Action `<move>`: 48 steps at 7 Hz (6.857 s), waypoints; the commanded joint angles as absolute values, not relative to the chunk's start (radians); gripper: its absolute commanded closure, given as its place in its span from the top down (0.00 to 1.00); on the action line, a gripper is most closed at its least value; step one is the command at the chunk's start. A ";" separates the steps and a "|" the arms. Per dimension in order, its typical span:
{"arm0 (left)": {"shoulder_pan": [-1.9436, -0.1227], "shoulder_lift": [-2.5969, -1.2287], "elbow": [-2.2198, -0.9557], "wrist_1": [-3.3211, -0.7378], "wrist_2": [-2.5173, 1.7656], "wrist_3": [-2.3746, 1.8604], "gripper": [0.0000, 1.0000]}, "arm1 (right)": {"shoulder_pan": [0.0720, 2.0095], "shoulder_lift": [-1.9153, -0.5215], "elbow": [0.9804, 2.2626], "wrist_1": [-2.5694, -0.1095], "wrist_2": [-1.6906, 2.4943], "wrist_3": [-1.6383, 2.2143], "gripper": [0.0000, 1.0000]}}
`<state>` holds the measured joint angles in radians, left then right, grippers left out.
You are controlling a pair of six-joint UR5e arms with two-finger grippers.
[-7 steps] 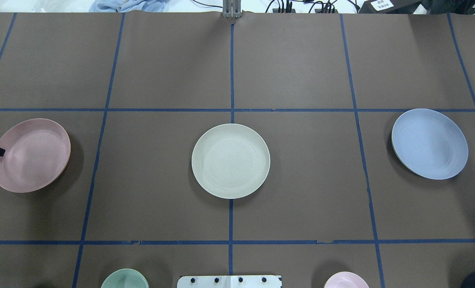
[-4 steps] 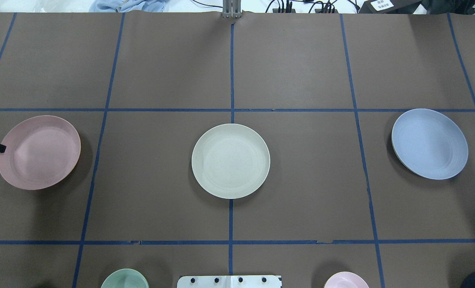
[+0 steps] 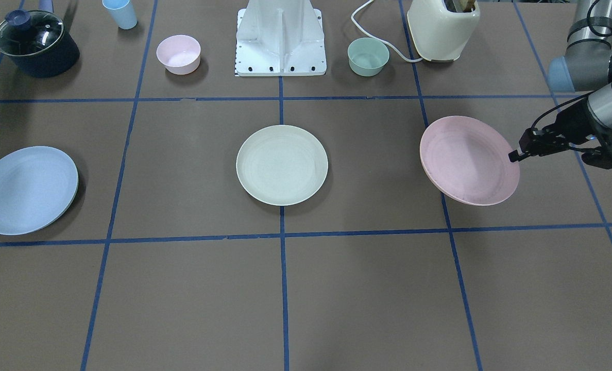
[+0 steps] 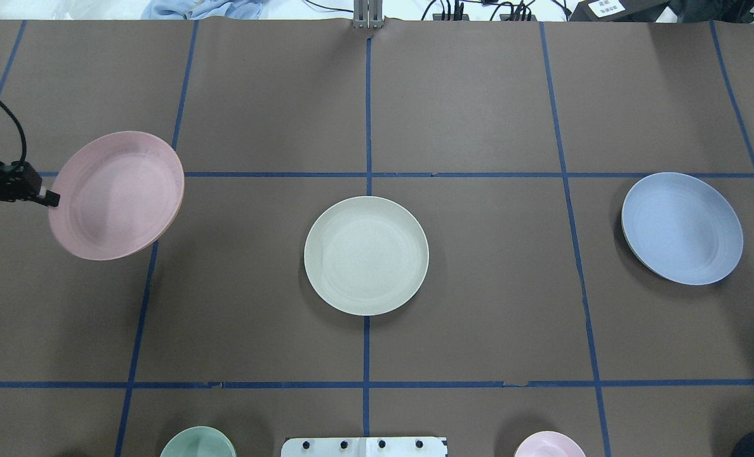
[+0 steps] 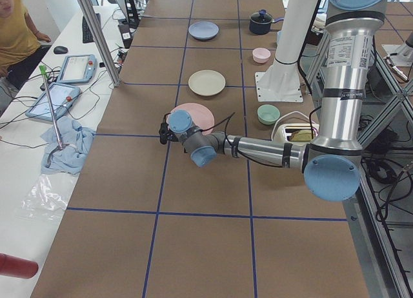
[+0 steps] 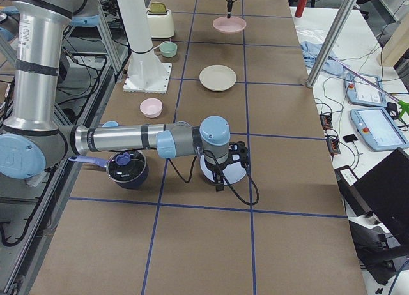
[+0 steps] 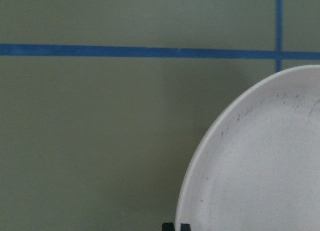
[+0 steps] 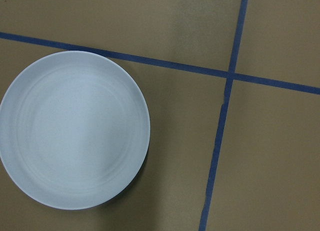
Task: Stack three plates with pink and blue
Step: 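Lift the pink plate with the left gripper and carry it over the cream plate, then lower the pink plate onto the cream plate and open the left gripper, then withdraw the left gripper while the right gripper grasps the light blue plate rim, then lift the light blue plate with the right gripper and carry it over the stack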
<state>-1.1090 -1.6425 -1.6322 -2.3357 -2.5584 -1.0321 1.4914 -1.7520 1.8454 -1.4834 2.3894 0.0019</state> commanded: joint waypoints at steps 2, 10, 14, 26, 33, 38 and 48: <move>-0.846 -1.855 -1.694 -2.326 -2.389 -1.426 0.00 | 1.467 -1.738 1.844 -1.483 2.388 0.000 1.00; -0.566 -2.091 -1.641 -2.082 -2.069 -1.508 0.00 | 1.447 -1.738 1.835 -1.480 2.387 0.032 1.00; -0.551 -2.095 -1.621 -2.082 -2.069 -1.508 0.00 | 1.447 -1.740 1.835 -1.480 2.388 0.032 1.00; -0.731 -2.030 -1.761 -2.065 -2.183 -1.488 0.35 | 1.292 -1.575 1.592 -1.424 2.395 0.231 1.00; -0.772 -1.960 -1.799 -2.063 -2.186 -1.348 0.35 | 1.186 -1.559 1.316 -0.888 2.390 0.558 0.25; -0.772 -1.959 -1.819 -2.063 -2.186 -1.350 0.36 | 1.189 -1.549 1.394 -0.888 2.483 0.607 0.00; -0.827 -1.796 -1.887 -2.059 -2.186 -1.132 0.36 | 0.648 -1.081 1.580 -0.888 2.130 1.529 0.00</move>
